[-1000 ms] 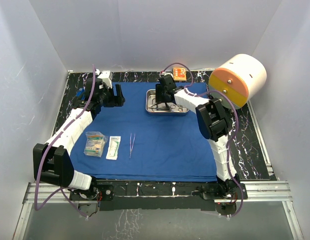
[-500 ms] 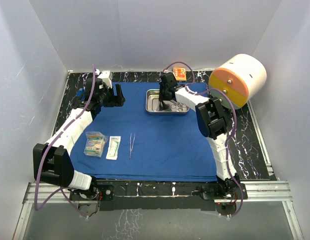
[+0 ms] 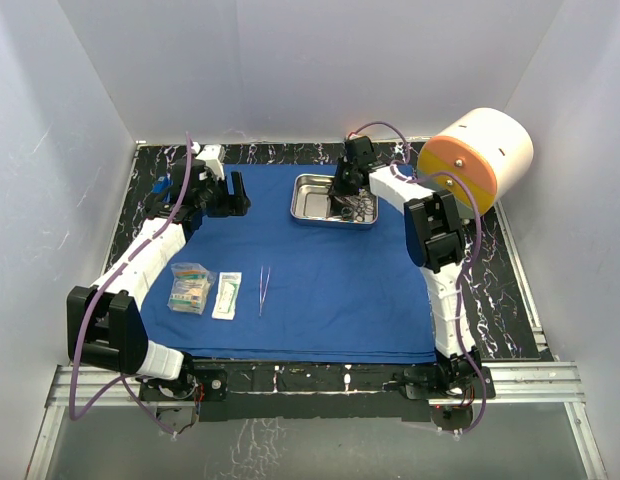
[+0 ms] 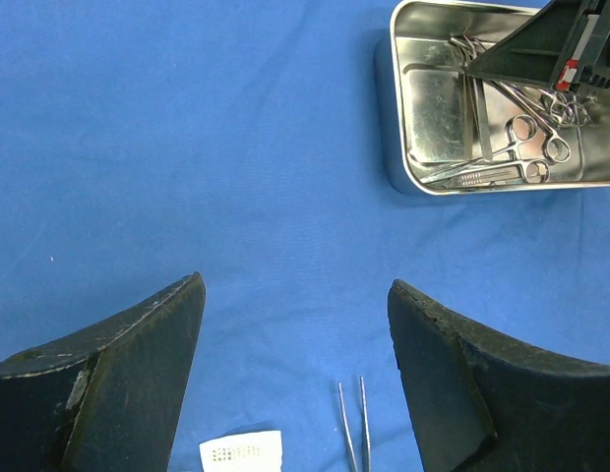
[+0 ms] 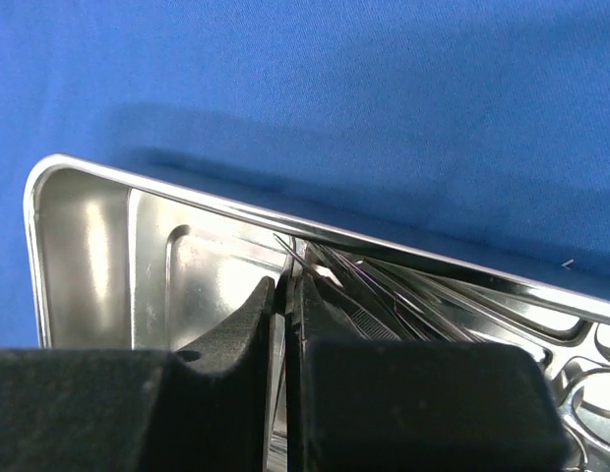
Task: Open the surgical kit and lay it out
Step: Pick up the medical item from the container.
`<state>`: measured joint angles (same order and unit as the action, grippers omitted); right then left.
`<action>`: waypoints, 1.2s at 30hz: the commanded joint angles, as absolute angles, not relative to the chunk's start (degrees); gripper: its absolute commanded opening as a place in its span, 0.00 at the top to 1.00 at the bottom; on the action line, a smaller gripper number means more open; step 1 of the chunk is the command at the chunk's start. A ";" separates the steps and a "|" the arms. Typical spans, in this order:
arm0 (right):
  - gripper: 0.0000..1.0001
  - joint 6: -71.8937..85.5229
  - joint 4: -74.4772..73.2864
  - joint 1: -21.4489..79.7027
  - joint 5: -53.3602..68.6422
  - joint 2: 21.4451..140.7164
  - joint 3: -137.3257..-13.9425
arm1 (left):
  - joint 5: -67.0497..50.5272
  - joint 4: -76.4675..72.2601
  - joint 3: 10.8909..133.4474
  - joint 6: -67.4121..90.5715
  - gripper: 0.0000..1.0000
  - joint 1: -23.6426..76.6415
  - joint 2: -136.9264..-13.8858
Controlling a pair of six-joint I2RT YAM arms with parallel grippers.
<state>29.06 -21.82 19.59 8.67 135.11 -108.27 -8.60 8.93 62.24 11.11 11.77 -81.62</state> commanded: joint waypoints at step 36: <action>1.00 37.86 16.26 17.96 57.93 113.76 -87.88 | -30.83 3.54 70.44 21.66 0.32 12.29 -84.94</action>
